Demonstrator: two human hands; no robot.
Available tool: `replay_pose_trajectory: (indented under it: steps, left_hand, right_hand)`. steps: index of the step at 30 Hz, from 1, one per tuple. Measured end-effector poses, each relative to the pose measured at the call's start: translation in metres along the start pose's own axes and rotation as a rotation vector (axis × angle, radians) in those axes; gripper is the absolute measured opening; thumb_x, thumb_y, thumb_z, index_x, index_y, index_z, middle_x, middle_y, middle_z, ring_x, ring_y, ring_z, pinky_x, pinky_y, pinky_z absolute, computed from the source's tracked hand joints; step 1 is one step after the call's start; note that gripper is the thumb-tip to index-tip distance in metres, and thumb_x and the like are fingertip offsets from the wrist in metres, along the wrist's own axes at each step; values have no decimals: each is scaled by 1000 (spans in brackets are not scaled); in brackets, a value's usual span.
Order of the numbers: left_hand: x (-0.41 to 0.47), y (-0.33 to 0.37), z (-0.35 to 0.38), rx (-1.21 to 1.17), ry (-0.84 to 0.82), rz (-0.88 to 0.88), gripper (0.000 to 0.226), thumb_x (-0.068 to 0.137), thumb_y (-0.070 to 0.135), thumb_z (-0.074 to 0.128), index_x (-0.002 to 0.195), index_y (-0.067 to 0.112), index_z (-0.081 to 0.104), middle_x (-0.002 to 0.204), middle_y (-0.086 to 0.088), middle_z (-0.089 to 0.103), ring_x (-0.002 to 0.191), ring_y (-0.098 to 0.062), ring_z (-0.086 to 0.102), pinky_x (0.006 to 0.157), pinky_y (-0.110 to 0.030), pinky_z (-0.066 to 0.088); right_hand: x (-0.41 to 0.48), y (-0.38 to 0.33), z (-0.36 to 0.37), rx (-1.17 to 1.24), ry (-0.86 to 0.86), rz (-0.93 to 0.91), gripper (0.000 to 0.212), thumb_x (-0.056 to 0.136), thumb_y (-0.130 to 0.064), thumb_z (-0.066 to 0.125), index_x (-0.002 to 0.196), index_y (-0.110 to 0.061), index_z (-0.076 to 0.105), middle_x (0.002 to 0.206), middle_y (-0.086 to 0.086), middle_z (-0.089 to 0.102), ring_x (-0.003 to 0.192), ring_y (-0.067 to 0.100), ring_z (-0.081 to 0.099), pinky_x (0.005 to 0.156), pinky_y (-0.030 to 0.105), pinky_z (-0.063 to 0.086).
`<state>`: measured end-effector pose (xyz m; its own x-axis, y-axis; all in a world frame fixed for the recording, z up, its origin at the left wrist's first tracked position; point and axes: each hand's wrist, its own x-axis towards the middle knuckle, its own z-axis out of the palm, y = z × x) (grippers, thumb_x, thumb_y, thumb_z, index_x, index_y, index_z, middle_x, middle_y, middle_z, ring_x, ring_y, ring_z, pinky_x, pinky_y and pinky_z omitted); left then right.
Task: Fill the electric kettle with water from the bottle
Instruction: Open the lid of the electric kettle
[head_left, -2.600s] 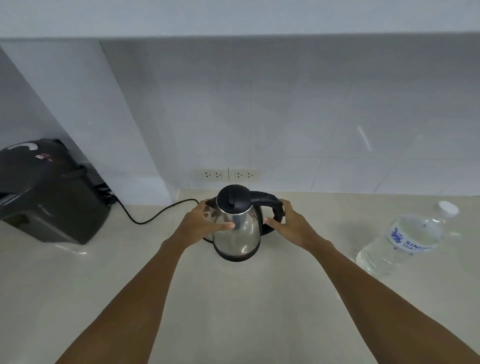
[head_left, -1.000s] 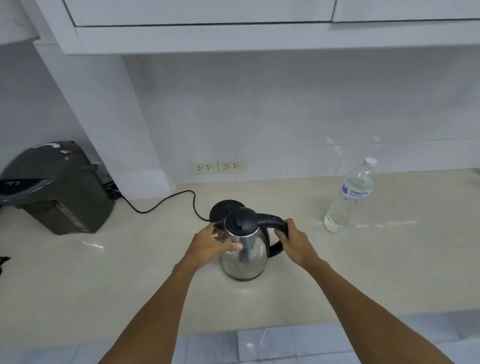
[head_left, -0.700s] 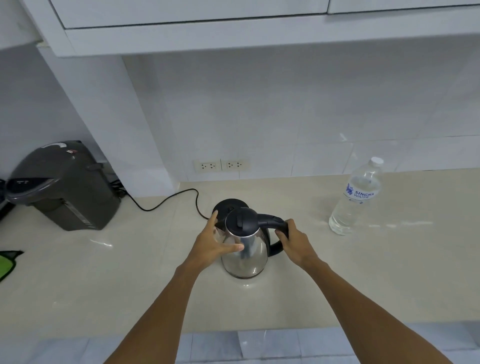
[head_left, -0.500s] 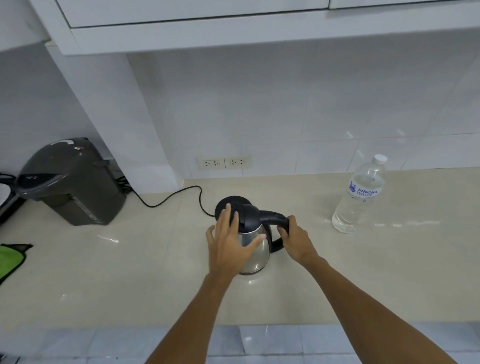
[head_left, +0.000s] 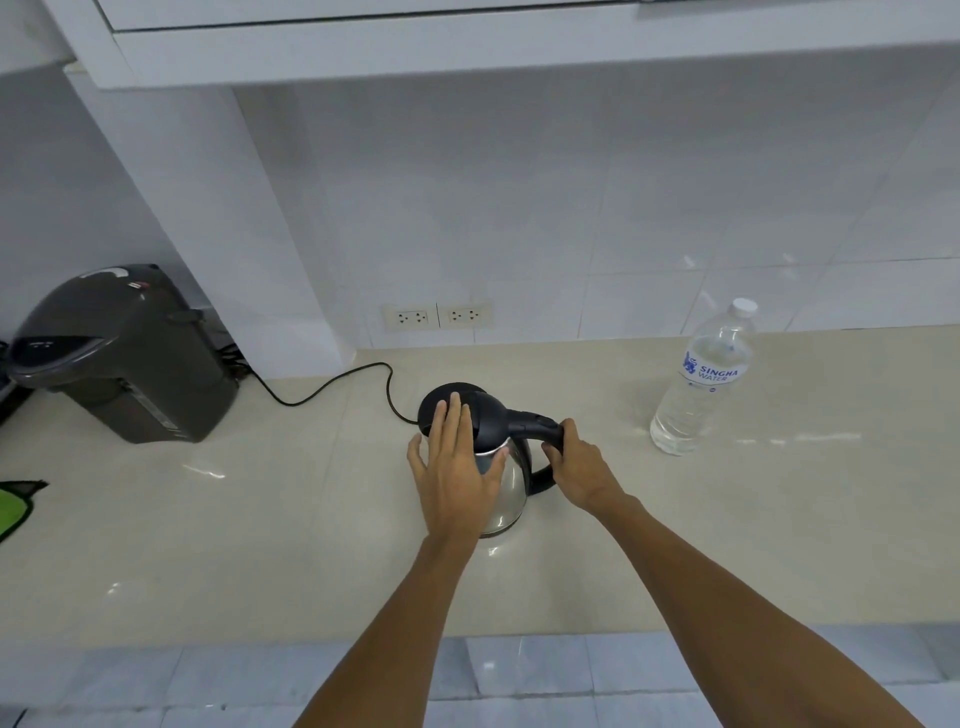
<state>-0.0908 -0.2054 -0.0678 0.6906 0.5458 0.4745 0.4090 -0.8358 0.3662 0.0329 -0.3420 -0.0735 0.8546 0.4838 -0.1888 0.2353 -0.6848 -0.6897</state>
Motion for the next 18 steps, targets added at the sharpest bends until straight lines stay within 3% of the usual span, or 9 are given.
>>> replay_pose_trajectory:
  steps: [4, 8, 12, 16, 18]
  left_hand:
    - [21, 7, -16, 129, -28, 181, 87, 80, 46, 90, 145, -4, 62, 154, -16, 59, 145, -33, 55, 116, -51, 47]
    - [41, 33, -30, 262, -19, 400, 82, 87, 45, 84, 145, -7, 61, 157, -19, 56, 150, -34, 49, 121, -48, 45]
    - [48, 56, -26, 320, 1, 662, 70, 93, 36, 76, 149, -3, 59, 162, -19, 50, 155, -33, 41, 129, -47, 33]
    - [55, 73, -15, 299, -62, 825, 65, 86, 32, 83, 142, 2, 67, 160, -15, 54, 153, -29, 45, 128, -44, 32]
    - [55, 78, -11, 289, -113, 865, 64, 84, 32, 85, 139, 4, 70, 157, -13, 58, 151, -27, 49, 126, -42, 34]
  right_hand:
    - [-1, 0, -4, -13, -12, -24, 19, 105, -32, 44, 113, -14, 39, 84, 12, 62, 72, 29, 60, 63, 40, 47]
    - [-4, 0, -5, 11, -4, -14, 21, 104, -32, 47, 112, -13, 40, 85, 11, 63, 75, 31, 61, 64, 40, 45]
    - [-10, 4, -7, 79, -25, -7, 25, 104, -34, 46, 120, -15, 42, 91, 9, 67, 79, 26, 64, 64, 35, 47]
    - [-18, 9, -13, 89, -41, -14, 14, 104, -22, 44, 116, -20, 40, 84, 2, 61, 72, 22, 60, 65, 35, 47]
    - [-20, 15, -16, 75, -40, -5, 21, 103, -20, 46, 123, -17, 41, 93, 9, 65, 79, 27, 63, 71, 38, 50]
